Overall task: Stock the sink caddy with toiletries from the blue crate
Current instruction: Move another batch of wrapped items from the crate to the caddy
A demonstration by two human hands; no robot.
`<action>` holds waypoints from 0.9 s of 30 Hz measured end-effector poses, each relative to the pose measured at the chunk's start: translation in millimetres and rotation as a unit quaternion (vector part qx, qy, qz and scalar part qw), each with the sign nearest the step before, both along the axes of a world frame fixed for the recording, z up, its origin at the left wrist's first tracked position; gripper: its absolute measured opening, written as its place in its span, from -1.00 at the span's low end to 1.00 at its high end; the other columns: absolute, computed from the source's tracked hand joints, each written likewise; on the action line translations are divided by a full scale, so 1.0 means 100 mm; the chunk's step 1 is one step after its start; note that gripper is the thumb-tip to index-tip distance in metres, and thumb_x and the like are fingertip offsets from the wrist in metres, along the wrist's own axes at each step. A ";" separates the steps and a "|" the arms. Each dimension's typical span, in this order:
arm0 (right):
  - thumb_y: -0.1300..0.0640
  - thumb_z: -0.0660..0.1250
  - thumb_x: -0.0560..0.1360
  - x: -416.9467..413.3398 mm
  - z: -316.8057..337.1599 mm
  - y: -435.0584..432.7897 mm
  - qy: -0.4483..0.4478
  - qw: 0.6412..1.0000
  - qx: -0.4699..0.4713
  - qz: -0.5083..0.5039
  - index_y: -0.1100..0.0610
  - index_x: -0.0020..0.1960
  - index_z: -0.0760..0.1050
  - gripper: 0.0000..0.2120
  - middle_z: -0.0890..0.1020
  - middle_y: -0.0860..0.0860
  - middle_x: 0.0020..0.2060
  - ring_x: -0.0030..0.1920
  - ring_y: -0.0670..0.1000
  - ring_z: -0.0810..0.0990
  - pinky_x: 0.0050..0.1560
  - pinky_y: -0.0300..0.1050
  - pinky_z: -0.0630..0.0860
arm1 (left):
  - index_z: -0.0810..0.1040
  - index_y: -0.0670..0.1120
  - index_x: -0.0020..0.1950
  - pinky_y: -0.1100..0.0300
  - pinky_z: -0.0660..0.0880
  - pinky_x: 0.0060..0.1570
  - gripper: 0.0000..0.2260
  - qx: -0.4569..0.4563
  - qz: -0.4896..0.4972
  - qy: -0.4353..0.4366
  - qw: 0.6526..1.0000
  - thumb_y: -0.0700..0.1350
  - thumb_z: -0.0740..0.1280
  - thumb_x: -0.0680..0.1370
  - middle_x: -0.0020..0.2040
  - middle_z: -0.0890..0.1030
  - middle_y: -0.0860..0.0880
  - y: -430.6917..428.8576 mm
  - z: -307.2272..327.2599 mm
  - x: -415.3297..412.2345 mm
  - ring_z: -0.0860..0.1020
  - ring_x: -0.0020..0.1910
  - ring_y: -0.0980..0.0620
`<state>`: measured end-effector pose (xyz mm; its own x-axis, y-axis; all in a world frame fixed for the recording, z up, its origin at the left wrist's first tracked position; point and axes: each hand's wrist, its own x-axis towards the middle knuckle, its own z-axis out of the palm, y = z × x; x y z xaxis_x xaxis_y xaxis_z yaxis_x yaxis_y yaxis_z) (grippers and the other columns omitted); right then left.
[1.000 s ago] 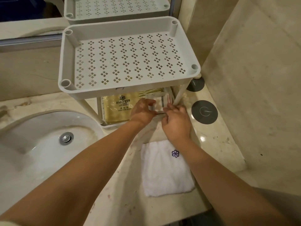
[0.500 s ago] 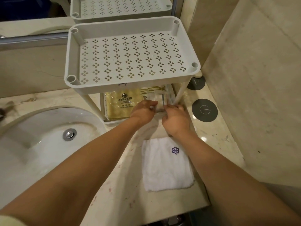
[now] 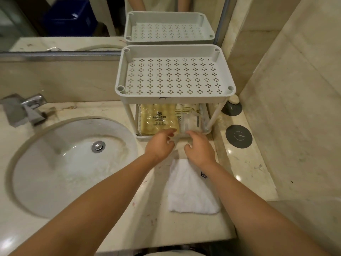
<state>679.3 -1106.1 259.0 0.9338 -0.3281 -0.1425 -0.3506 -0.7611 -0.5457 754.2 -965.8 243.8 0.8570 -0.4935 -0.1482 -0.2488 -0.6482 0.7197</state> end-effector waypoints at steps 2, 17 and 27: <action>0.16 0.28 0.51 -0.01 0.00 0.12 0.015 1.000 0.004 0.024 0.07 0.46 0.36 -0.49 0.43 0.03 0.40 0.37 0.08 0.41 0.27 0.06 0.46 | 0.43 0.02 0.42 0.24 0.45 0.00 -0.54 0.000 0.025 0.003 1.000 -0.19 0.29 0.52 0.19 0.58 0.05 0.15 -0.01 -0.09 0.52 0.04 0.12; 0.10 0.26 0.50 0.10 -0.02 1.21 0.070 0.970 -0.007 0.232 -0.01 0.50 0.28 -0.44 0.36 -0.01 0.44 0.44 0.05 0.28 0.32 -0.03 0.37 | 0.33 0.07 0.47 0.17 0.45 0.12 -0.50 0.062 0.213 0.008 0.975 -0.11 0.30 0.53 0.24 0.53 0.11 1.45 0.03 -0.64 0.51 0.16 0.09; 0.07 0.27 0.51 -0.20 0.09 2.09 0.055 0.934 -0.026 0.351 -0.02 0.50 0.27 -0.44 0.34 -0.03 0.44 0.43 0.05 0.28 0.31 -0.05 0.36 | 0.23 0.04 0.52 0.05 0.46 0.19 -0.43 0.058 0.327 0.019 0.943 -0.08 0.31 0.54 0.26 0.51 0.09 2.32 0.07 -1.31 0.49 0.20 0.04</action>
